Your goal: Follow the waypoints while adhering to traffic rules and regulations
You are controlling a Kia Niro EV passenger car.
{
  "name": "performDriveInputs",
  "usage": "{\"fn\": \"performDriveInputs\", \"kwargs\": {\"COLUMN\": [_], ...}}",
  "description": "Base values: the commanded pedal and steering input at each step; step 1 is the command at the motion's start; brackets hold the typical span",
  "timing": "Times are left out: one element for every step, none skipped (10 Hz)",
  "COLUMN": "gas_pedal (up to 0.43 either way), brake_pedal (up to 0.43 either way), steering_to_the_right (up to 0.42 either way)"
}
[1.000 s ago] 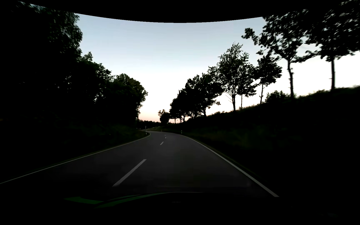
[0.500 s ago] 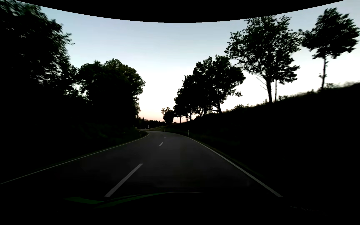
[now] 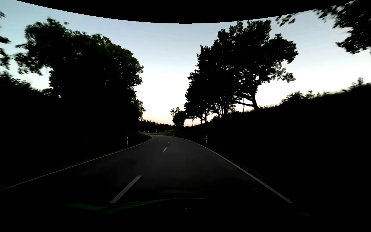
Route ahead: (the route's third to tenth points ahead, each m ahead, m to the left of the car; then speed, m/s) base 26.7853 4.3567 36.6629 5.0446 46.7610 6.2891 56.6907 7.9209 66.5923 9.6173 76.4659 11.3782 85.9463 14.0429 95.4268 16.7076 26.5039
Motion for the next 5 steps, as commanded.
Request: {"fn": "performDriveInputs", "kwargs": {"gas_pedal": [0.000, 0.000, 0.000, 0.000, 0.000], "brake_pedal": [0.000, 0.000, 0.000, 0.000, 0.000], "steering_to_the_right": [-0.019, -0.019, -0.019, -0.019, -0.019]}}
